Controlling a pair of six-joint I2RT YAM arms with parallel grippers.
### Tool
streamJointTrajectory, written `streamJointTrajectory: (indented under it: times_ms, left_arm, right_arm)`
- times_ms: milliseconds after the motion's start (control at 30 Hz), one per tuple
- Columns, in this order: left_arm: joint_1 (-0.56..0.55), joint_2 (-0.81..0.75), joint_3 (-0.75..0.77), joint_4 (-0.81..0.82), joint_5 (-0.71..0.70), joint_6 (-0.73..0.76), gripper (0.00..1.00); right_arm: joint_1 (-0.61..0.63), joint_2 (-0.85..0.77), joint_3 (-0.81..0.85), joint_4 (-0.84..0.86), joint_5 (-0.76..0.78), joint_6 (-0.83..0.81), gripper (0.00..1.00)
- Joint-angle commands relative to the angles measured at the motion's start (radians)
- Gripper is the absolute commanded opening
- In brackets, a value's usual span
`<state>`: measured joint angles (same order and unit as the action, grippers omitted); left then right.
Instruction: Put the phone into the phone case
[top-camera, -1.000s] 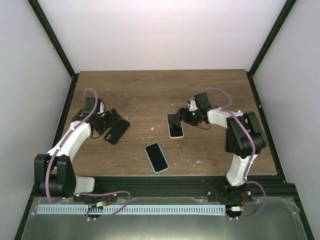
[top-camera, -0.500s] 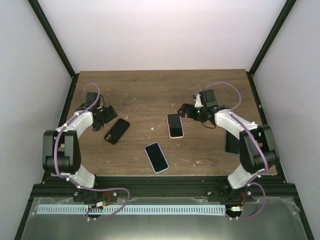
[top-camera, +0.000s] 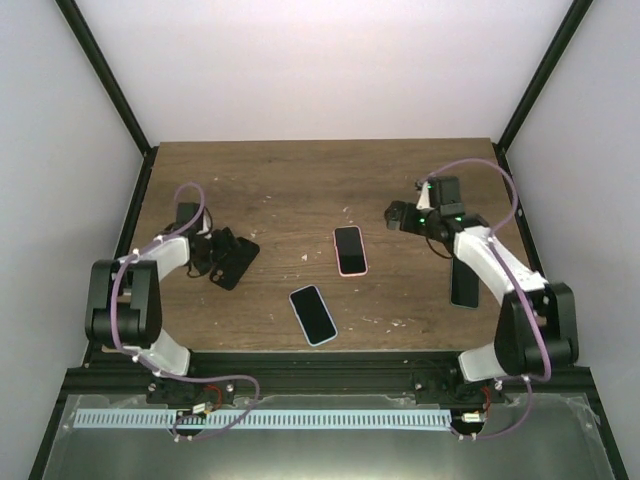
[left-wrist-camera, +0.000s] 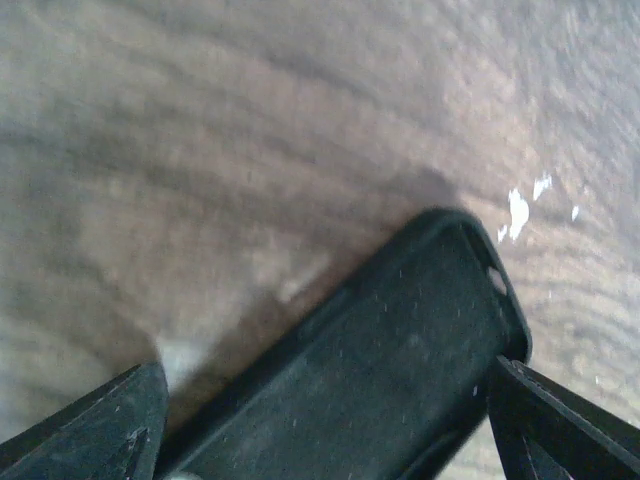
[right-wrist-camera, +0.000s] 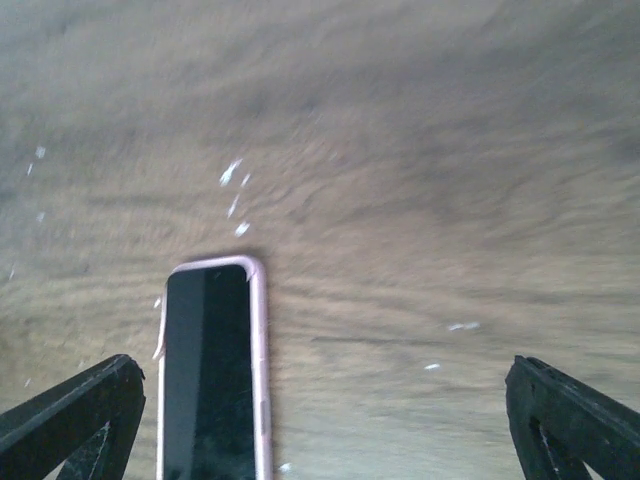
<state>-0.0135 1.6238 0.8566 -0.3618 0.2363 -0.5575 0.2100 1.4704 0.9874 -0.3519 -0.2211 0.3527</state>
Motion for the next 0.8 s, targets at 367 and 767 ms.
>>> streamJointTrajectory:
  times_ms: [367, 767]
  left_arm:
    - [-0.196, -0.171, -0.261, 0.153, 0.203, -0.202, 0.9]
    - [-0.368, -0.227, -0.295, 0.302, 0.233, -0.347, 0.9]
  right_arm:
    - [-0.352, -0.103, 0.012, -0.07, 0.209, -0.139, 1.0]
    - [-0.483, 0.128, -0.084, -0.092, 0.174, -0.075, 1.0]
